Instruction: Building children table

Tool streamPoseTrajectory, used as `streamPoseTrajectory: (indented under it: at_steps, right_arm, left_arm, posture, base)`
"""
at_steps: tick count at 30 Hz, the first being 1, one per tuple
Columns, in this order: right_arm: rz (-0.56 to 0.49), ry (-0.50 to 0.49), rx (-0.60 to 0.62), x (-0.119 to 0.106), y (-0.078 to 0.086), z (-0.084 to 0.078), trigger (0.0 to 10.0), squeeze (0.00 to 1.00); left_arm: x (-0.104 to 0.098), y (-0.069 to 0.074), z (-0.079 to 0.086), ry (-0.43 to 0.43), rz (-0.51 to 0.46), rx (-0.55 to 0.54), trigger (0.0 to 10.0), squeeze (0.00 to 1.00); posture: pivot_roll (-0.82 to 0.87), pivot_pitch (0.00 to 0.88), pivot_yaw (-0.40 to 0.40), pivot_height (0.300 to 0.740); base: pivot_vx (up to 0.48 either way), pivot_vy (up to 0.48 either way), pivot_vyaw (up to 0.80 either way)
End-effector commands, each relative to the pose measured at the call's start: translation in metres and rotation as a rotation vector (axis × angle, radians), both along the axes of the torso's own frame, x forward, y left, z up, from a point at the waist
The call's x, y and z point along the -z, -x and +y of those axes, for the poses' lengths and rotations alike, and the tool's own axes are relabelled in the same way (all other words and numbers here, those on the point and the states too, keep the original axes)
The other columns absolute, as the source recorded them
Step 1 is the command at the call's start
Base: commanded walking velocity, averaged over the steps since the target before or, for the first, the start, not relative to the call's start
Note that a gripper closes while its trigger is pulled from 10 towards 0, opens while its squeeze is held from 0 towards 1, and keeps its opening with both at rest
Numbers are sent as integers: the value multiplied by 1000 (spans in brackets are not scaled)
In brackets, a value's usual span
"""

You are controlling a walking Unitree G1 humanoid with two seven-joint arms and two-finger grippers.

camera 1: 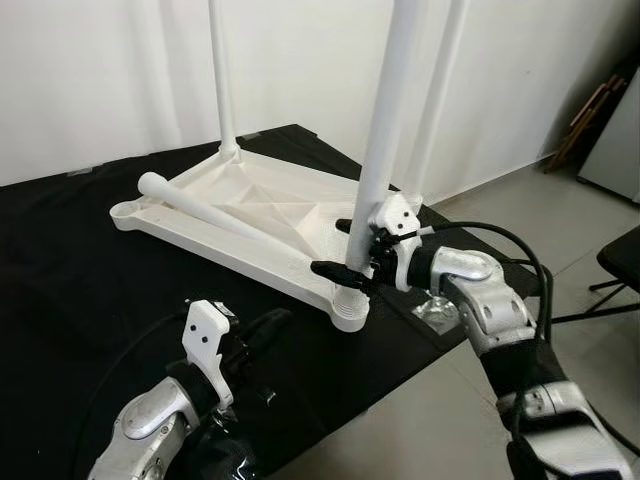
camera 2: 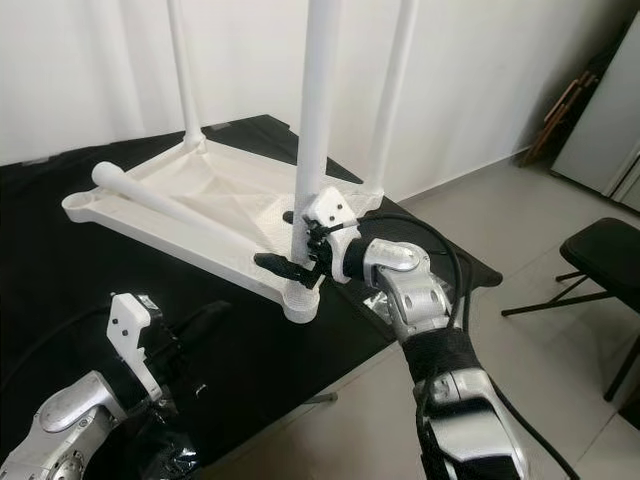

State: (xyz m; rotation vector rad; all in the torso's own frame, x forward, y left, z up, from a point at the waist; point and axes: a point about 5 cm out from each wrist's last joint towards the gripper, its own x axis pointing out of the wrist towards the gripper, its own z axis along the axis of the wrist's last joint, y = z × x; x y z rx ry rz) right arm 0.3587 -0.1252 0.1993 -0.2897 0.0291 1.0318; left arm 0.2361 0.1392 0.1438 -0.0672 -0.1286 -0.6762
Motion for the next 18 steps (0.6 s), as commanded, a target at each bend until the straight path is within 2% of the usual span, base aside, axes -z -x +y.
streamPoseTrajectory:
  at_steps: [1, 4, 5, 6, 7, 18]
  right_arm:
    - [19, -41, -38, -2, -5, 3, 10000, 0]
    - [34, -76, -55, -3, -6, 1, 10000, 0]
    - [54, -97, -64, -3, -7, -2, 2588, 0]
    - [54, -97, -64, -3, -7, -2, 2588, 0]
    - [66, -109, -68, -2, -7, -3, 0, 0]
    - [64, -117, -28, 8, -10, -3, 0, 0]
  left_arm:
    - [1, -1, -3, 0, -2, 7, 10000, 0]
    - [1, 0, -4, -4, -1, 10, 10000, 0]
    - [1, 0, -4, -7, 0, 12, 10000, 0]
    - [1, 0, -4, -7, 0, 12, 10000, 0]
    - [1, 0, -4, -9, 0, 13, 10000, 0]
    - [1, 0, -2, -12, 1, 16, 10000, 0]
  posture:
    - [5, 0, -65, 740]
    - [4, 0, -62, 740]
    - [4, 0, -61, 740]
    - [4, 0, -61, 740]
    - [4, 0, -61, 740]
    - [-2, 0, -51, 740]
  base:
    - [0, 0, 0]
    - [0, 0, 0]
    - [0, 0, 0]
    - [0, 0, 0]
    - [0, 0, 0]
    - [0, 0, 0]
